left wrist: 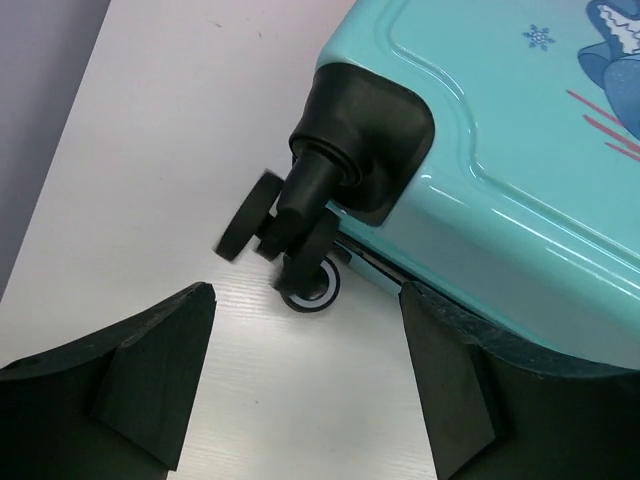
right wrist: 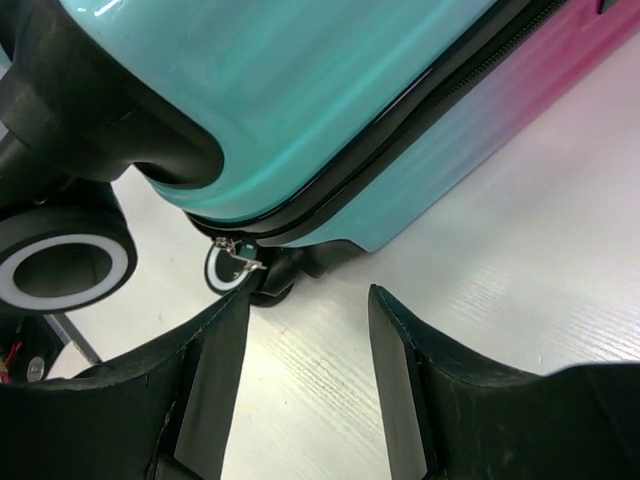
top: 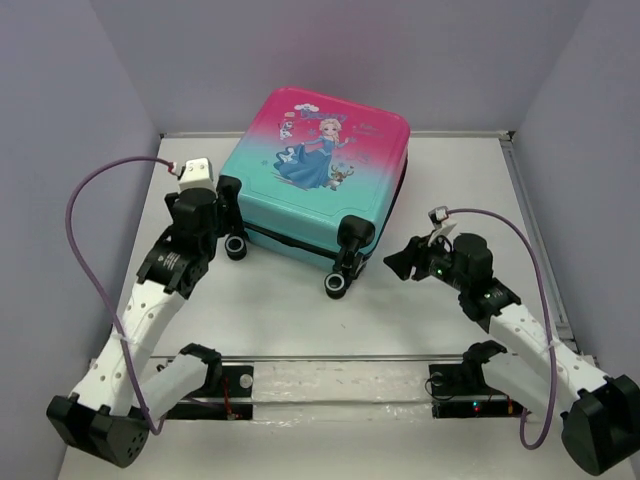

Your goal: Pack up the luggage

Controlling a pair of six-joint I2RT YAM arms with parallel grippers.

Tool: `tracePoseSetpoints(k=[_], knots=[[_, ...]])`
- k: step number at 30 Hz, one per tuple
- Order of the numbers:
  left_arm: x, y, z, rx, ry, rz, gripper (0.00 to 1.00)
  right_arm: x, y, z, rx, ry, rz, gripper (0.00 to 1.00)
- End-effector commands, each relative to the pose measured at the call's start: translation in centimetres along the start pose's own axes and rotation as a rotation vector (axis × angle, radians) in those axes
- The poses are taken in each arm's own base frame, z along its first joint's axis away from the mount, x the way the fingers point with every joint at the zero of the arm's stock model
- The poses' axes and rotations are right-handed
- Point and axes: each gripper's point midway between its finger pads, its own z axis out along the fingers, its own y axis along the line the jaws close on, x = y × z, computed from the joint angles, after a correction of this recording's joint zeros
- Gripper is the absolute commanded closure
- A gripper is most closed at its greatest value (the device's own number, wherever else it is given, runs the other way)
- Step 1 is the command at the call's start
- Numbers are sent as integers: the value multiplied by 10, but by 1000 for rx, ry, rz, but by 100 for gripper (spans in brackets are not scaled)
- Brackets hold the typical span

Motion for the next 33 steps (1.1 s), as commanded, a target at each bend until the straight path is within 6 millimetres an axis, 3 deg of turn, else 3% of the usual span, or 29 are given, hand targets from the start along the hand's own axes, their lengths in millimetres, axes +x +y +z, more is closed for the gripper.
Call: tracePoseSetpoints(k=[1, 6, 9, 14, 19, 24, 33], knots=[[-15, 3, 19, -67, 16, 89, 14, -10, 19, -4, -86, -44, -20, 43], [-11, 6, 36, -123, 58, 145, 13, -10, 22, -7, -102, -49, -20, 43], [4, -3, 48, -86, 113, 163, 13, -12, 23, -9, -107, -60, -23, 43], [11, 6, 62, -136, 128, 169, 14, -12, 27, -13, -123, -70, -22, 43], [6, 14, 62, -181, 114, 162, 15, -12, 28, -14, -124, -73, -22, 43], [16, 22, 64, -214, 121, 169, 14, -10, 27, -12, -123, -62, -19, 43], [22, 16, 77, -193, 136, 168, 19, -8, 27, -12, -125, -56, -15, 42]])
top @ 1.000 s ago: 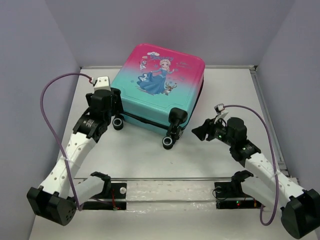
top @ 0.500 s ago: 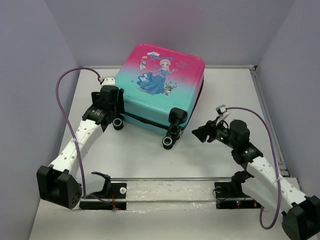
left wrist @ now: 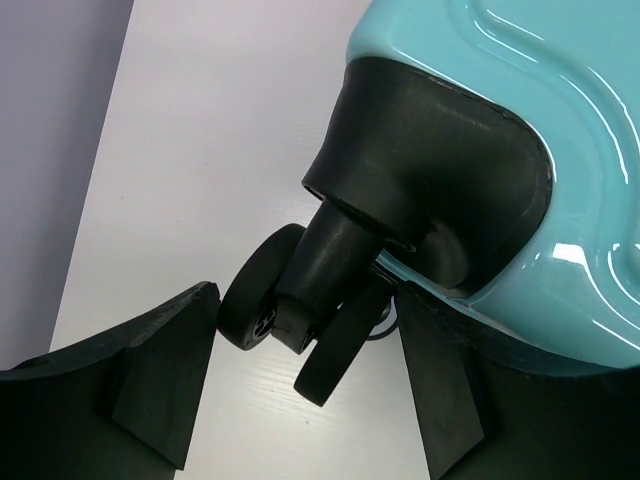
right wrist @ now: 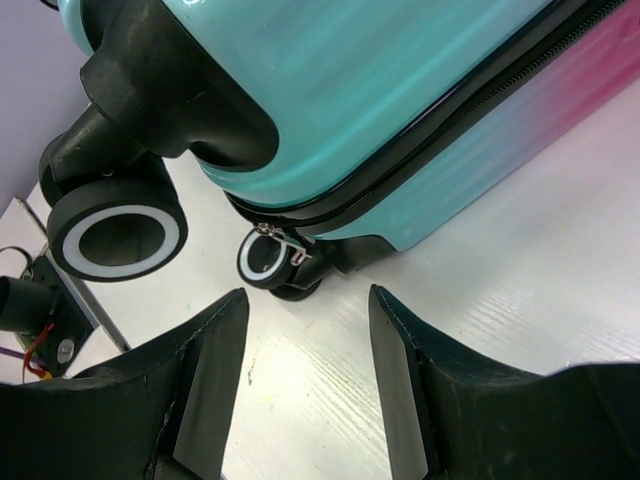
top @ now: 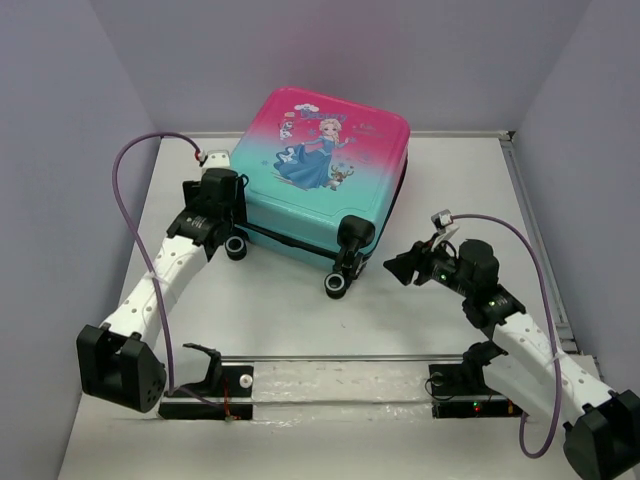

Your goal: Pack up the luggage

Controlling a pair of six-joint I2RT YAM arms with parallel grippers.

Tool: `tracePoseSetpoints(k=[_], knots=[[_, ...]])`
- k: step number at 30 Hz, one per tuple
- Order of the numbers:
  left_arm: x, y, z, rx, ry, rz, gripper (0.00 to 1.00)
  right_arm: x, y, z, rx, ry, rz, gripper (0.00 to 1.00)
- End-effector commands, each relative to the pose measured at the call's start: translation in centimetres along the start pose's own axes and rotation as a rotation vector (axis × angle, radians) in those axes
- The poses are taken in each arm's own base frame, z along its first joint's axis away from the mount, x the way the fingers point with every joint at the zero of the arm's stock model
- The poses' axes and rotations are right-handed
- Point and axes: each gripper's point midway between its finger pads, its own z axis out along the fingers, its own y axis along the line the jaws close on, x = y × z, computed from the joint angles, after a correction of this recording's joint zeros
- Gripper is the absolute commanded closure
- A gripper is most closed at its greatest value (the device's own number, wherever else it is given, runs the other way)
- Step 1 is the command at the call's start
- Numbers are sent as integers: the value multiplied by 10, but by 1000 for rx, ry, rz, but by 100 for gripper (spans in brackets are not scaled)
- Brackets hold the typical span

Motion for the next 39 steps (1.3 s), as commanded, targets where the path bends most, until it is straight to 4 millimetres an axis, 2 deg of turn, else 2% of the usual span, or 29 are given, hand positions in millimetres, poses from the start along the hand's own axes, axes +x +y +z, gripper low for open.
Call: tracePoseSetpoints(k=[1, 4, 9, 15, 17, 21, 23, 28, 33, 36, 39], knots=[[-7, 0, 8, -5, -36, -15, 20, -7, 9, 2, -45, -24, -10, 42], [0, -3, 11, 7, -27, -14, 28, -6, 9, 2, -46, -19, -8, 42], [1, -4, 15, 14, -18, -19, 30, -5, 9, 3, -47, -14, -8, 42], [19, -13, 24, 66, 34, -22, 37, -5, 9, 3, -47, -12, -4, 42], [19, -16, 24, 96, 37, -38, 39, -4, 9, 4, -48, -7, -3, 42], [32, -22, 28, 160, 85, -73, 24, -2, 9, 4, -54, -1, 0, 41], [37, -25, 29, 195, 105, -88, 23, -2, 10, 4, -57, 2, 1, 37], [35, -32, 28, 281, 103, -129, 27, -1, 9, 5, -54, 6, 2, 37], [33, -30, 31, 298, 95, -153, 26, -1, 9, 6, -54, 9, 4, 36], [22, -25, 34, 280, 66, -163, 26, 1, 9, 6, -58, 15, 7, 36], [16, -1, 38, 147, 51, -157, 21, 1, 12, 6, -66, 16, 2, 36]])
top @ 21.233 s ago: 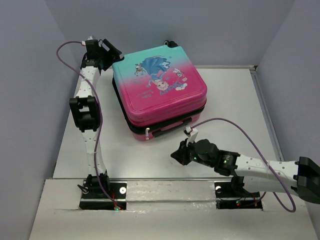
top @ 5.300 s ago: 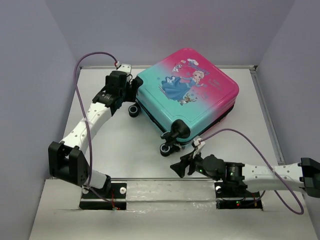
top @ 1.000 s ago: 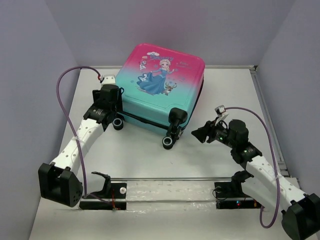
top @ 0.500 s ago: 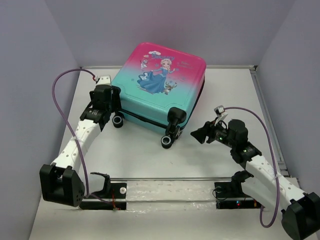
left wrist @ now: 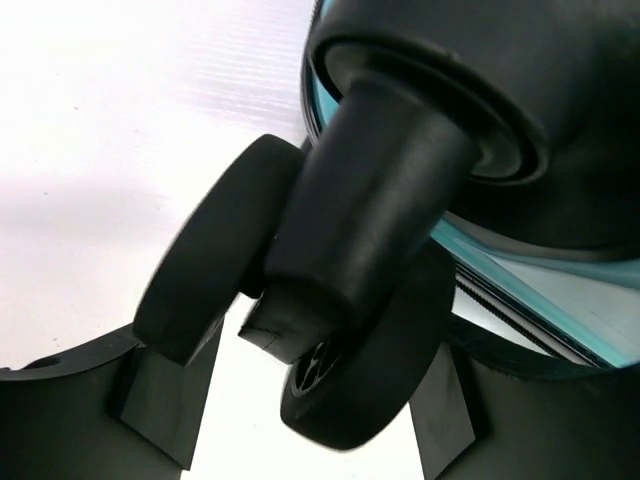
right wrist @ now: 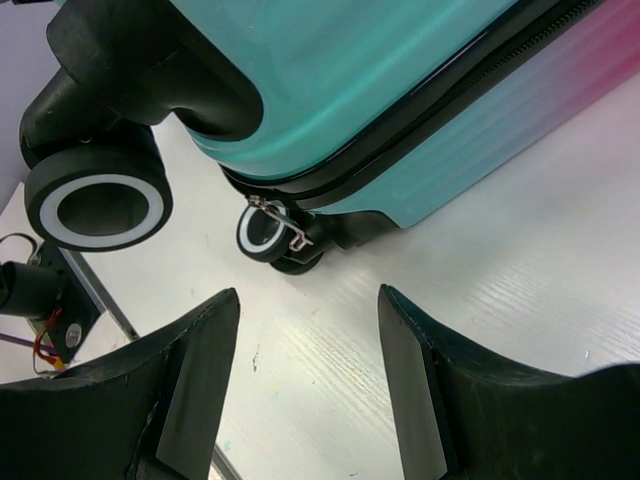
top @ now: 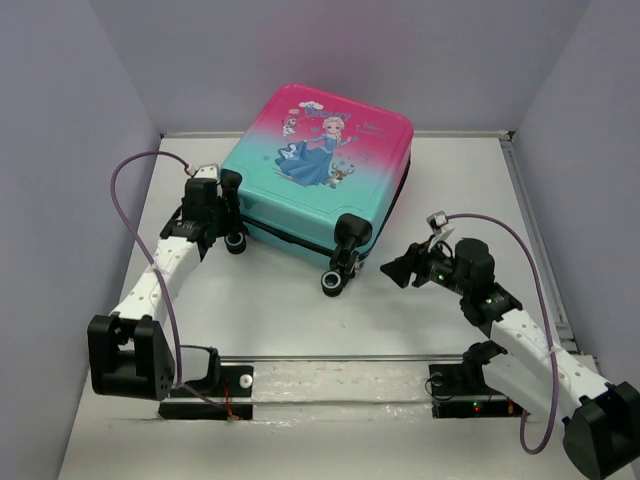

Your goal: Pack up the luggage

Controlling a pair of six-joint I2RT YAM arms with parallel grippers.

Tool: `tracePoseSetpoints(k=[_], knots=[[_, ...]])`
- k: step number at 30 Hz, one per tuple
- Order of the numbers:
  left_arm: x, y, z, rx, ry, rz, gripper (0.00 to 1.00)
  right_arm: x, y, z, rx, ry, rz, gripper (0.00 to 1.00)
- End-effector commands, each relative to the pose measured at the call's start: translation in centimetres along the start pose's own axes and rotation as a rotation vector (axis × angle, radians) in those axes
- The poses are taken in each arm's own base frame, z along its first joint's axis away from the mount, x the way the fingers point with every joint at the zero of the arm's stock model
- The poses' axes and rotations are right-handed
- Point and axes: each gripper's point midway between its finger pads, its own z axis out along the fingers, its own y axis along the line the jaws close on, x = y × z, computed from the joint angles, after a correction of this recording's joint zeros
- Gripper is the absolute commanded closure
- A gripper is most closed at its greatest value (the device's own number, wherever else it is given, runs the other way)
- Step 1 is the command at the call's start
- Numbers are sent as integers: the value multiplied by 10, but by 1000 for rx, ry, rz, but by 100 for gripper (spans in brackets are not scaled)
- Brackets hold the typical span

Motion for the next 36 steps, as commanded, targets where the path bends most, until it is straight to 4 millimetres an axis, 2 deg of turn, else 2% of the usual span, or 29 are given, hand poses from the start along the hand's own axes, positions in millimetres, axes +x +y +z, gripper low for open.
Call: tracePoseSetpoints(k=[1, 4, 7, 13, 17, 21, 25, 27, 32, 36], knots=[[-45, 11, -13, -71, -149, -26, 20, -11, 13, 1, -55, -35, -29, 36], [-50, 12, -20, -70, -189, -31, 4, -11, 13, 1, -54, -34, -28, 36], [-59, 8, -30, -45, -213, -26, 2, -10, 13, 2, -59, -30, -28, 36], [-74, 7, -40, -46, -230, -24, 8, -8, 16, 4, -74, -22, -30, 36], [-81, 3, -36, -37, -213, -8, 11, -9, 18, 3, -81, -26, -32, 36], [-81, 0, -29, -26, -200, -3, 19, -9, 19, 1, -83, -31, -32, 36], [-74, -4, -27, 1, -193, 0, 34, -8, 22, 1, -93, -31, -34, 36], [-72, -7, -27, 23, -196, 3, 38, -7, 22, 1, -94, -26, -34, 33], [-60, -12, -22, 52, -159, 1, 32, -7, 22, 2, -97, -18, -31, 30], [-49, -11, -18, 56, -137, 5, 37, -2, 29, 5, -123, 10, -29, 25]])
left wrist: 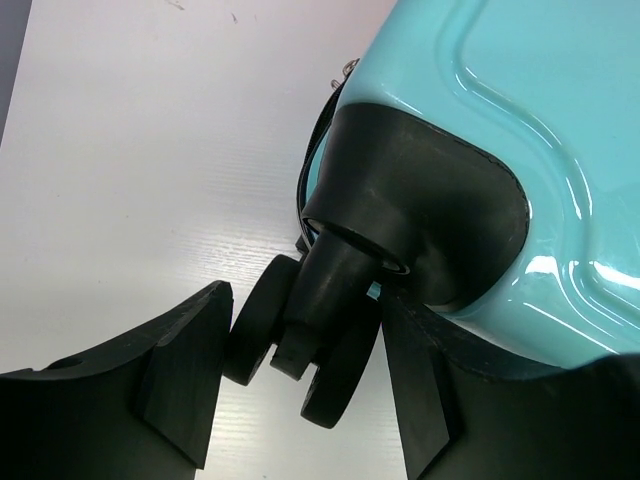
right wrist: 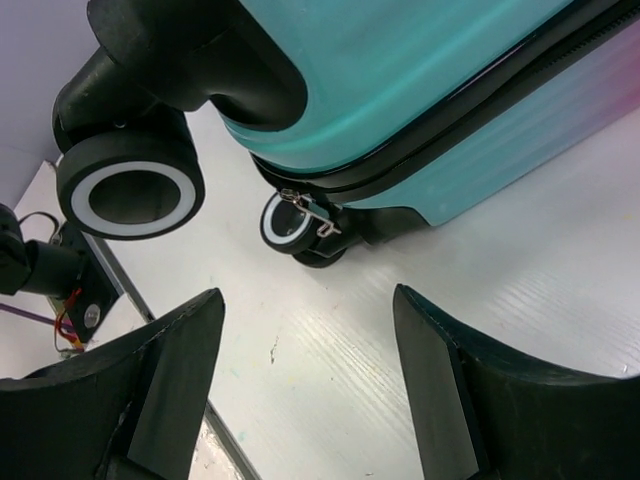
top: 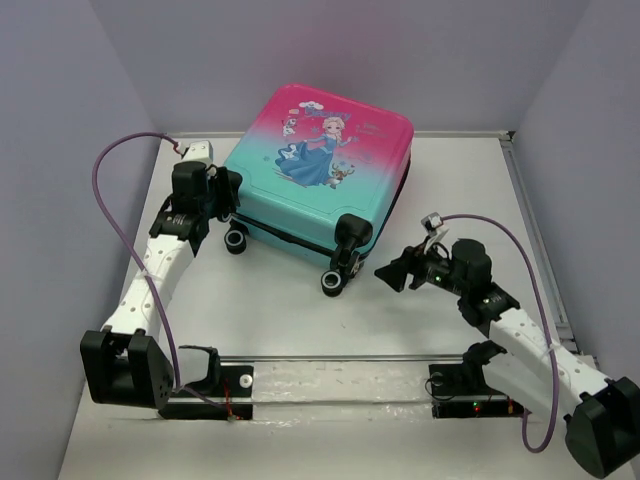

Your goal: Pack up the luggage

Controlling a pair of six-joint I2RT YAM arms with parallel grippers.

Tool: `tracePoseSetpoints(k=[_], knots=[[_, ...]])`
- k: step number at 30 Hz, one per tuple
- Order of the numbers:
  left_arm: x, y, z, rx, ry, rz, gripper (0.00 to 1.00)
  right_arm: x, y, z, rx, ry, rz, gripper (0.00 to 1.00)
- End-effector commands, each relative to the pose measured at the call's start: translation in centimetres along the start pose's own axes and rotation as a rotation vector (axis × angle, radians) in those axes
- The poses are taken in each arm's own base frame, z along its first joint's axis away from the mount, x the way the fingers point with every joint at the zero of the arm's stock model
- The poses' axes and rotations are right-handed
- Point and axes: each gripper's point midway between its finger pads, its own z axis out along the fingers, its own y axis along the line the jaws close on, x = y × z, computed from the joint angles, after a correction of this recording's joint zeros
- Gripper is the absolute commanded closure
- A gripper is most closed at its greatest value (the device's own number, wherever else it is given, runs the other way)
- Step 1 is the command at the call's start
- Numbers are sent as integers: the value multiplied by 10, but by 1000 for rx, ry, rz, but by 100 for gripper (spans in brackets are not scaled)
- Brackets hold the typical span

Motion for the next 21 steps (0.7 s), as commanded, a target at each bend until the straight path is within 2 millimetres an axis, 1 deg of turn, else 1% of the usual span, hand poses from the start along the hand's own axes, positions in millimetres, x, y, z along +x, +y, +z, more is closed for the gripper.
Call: tracePoseSetpoints(k=[1, 2, 3, 4, 5, 6, 7, 9, 10, 11, 12, 13, 14, 15, 16, 17, 18, 19, 20, 21], knots=[[22, -6, 5, 38, 56, -16, 44, -5, 19, 4, -77, -1, -24, 24], [23, -11, 6, 61, 57, -17, 48, -3, 26, 5, -98, 12, -28, 23], [27, -12, 7, 72, 67, -19, 56, 1, 30, 7, -108, 25, -30, 22], [29, -15, 8, 87, 74, -21, 62, 4, 34, 9, -111, 32, -33, 22], [33, -23, 9, 136, 86, -24, 71, 10, 43, 12, -117, 44, -47, 22], [34, -25, 9, 148, 90, -26, 78, 13, 50, 14, -125, 45, -54, 22], [35, -28, 9, 161, 96, -30, 94, 19, 53, 18, -123, 61, -58, 23], [35, -33, 7, 190, 100, -36, 94, 22, 60, 27, -110, 54, -74, 27], [34, -35, 4, 204, 92, -41, 94, 21, 53, 30, -80, 40, -69, 29], [29, -40, -2, 229, 68, -45, 94, 21, 43, 35, -31, 21, -56, 31], [31, -40, -4, 235, 65, -53, 94, 17, 38, 38, -15, -21, -59, 35], [30, -41, -7, 242, 58, -58, 94, 16, 30, 39, 17, -49, -52, 35], [27, -42, -12, 255, 43, -64, 94, 12, 19, 41, 73, -87, -47, 37], [30, -43, -13, 259, 48, -72, 94, 5, 17, 43, 79, -133, -51, 37], [31, -45, -15, 272, 47, -74, 94, 7, 12, 43, 98, -136, -58, 37], [34, -50, -17, 293, 50, -73, 94, 3, 1, 46, 155, -158, -67, 37], [35, -52, -19, 305, 52, -77, 94, 2, -3, 47, 171, -163, -76, 37], [37, -60, -22, 333, 57, -74, 94, -1, -9, 50, 200, -172, -94, 37], [35, -62, -23, 344, 54, -80, 94, -5, -7, 50, 197, -180, -95, 37], [35, -65, -25, 356, 52, -83, 94, -8, -8, 51, 209, -188, -106, 37]])
